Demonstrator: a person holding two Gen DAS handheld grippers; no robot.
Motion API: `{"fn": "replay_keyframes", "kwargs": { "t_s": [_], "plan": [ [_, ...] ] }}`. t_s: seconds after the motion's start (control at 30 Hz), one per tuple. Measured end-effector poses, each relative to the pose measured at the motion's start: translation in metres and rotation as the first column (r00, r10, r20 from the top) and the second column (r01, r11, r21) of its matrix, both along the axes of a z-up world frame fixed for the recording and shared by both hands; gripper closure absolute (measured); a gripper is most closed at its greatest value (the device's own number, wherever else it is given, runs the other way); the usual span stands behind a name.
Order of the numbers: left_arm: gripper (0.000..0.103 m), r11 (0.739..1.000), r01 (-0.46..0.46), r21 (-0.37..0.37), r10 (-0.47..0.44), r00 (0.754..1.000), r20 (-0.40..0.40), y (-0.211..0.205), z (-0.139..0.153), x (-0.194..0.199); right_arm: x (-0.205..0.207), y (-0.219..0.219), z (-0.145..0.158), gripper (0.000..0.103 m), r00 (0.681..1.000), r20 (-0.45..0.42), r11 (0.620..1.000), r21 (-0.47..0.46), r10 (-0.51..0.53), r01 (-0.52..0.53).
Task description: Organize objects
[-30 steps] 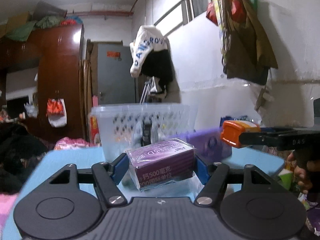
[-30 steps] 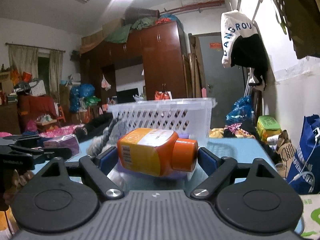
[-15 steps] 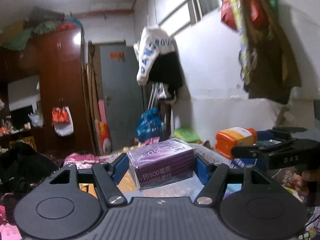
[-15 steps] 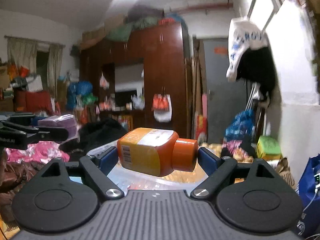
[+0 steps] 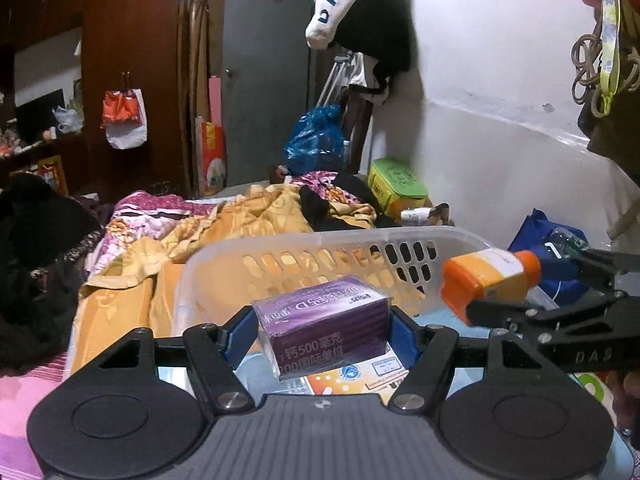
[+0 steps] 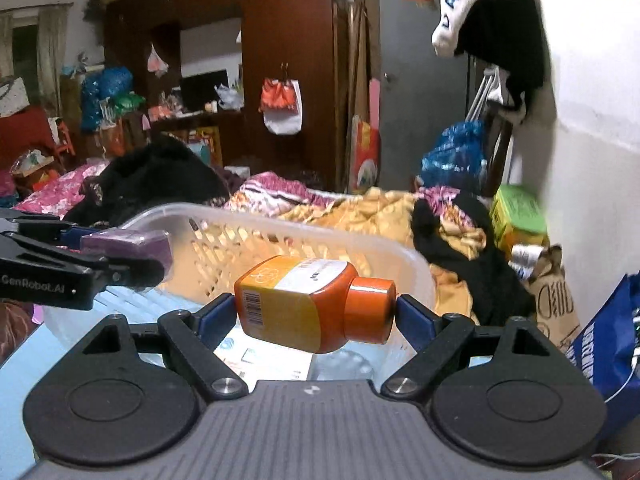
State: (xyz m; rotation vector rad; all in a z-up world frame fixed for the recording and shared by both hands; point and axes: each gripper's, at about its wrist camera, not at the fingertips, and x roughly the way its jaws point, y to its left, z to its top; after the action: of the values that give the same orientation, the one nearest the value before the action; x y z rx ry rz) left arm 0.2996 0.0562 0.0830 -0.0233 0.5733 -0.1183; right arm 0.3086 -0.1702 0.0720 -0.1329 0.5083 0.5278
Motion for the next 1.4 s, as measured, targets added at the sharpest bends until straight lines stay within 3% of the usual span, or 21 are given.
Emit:
{"fn": "replay_keyframes", "kwargs": {
  "t_s": [0.07, 0.2, 0.23, 0.27, 0.3, 0.4, 0.47, 0.6, 0.7, 0.87, 0.93, 1.0, 1.07, 1.2, 1.4],
  "plan": [
    [0.03, 1.0, 0.006, 0.001, -0.006, 1.0, -0.003, 0.002, -0.002, 0.001, -0.003, 0.001, 0.0, 0.014, 1.0, -0.003, 1.0, -0.013, 0.007, -0.007],
    [0.007, 1.0, -0.003, 0.03, 0.001, 0.999, 0.035, -0.004, 0.0, -0.005, -0.004, 0.001, 0.006, 0.013, 1.0, 0.007, 0.999, -0.026, 0.019, -0.019],
    [0.005, 1.0, -0.008, 0.03, 0.007, 0.999, 0.053, -0.005, 0.001, -0.008, -0.007, -0.001, 0.007, 0.011, 1.0, 0.022, 1.0, -0.026, 0.013, -0.013],
    [0.0, 1.0, -0.007, 0.03, 0.005, 0.997, 0.075, -0.007, 0.004, -0.012, -0.011, -0.004, 0.009, 0.001, 0.999, 0.043, 1.0, -0.016, 0.009, -0.009],
    [0.0, 0.999, -0.004, 0.039, -0.001, 0.994, 0.106, -0.008, 0.005, -0.019, -0.012, -0.008, 0.012, 0.0, 0.998, 0.064, 1.0, 0.002, 0.01, -0.01],
    [0.0, 0.996, -0.024, 0.081, 0.009, 0.983, 0.184, -0.012, 0.01, -0.043, -0.027, -0.024, 0.017, 0.0, 0.995, 0.095, 0.998, 0.06, 0.024, -0.03],
    [0.0, 0.996, -0.016, 0.09, -0.001, 0.982, 0.188, -0.014, 0.013, -0.057, -0.032, -0.033, 0.02, 0.0, 0.996, 0.088, 0.994, 0.098, 0.031, -0.04],
    [0.0, 1.0, 0.002, 0.027, -0.009, 0.967, 0.253, -0.008, 0.01, -0.108, -0.047, -0.058, 0.019, 0.0, 0.996, 0.071, 0.975, 0.211, 0.048, -0.062],
    [0.0, 0.997, 0.067, -0.032, -0.056, 0.961, 0.27, -0.005, -0.005, -0.152, -0.078, -0.083, 0.004, 0.0, 0.991, 0.109, 0.963, 0.251, 0.073, -0.098],
    [0.0, 0.995, 0.104, -0.01, -0.096, 0.947, 0.307, -0.017, -0.043, -0.213, -0.129, -0.112, -0.042, 0.0, 0.987, 0.128, 0.966, 0.229, 0.094, -0.121],
    [0.0, 0.994, 0.108, -0.028, -0.095, 0.947, 0.306, -0.025, -0.056, -0.221, -0.146, -0.123, -0.061, 0.0, 0.987, 0.129, 0.96, 0.249, 0.095, -0.125],
    [0.003, 0.988, 0.152, 0.016, -0.151, 0.947, 0.284, -0.038, -0.065, -0.22, -0.15, -0.129, -0.072, 0.0, 0.988, 0.123, 0.952, 0.28, 0.092, -0.124],
    [0.006, 0.984, 0.168, 0.052, -0.176, 0.947, 0.269, -0.052, -0.072, -0.215, -0.143, -0.128, -0.073, 0.0, 0.988, 0.12, 0.958, 0.255, 0.102, -0.13],
    [0.014, 0.978, 0.207, 0.038, -0.21, 0.949, 0.233, -0.069, -0.086, -0.206, -0.124, -0.128, -0.069, 0.005, 0.989, 0.123, 0.96, 0.258, 0.081, -0.111],
    [0.015, 0.978, 0.208, 0.034, -0.21, 0.95, 0.231, -0.073, -0.097, -0.201, -0.109, -0.127, -0.075, 0.007, 0.988, 0.103, 0.955, 0.26, 0.117, -0.14]
  ]
}}
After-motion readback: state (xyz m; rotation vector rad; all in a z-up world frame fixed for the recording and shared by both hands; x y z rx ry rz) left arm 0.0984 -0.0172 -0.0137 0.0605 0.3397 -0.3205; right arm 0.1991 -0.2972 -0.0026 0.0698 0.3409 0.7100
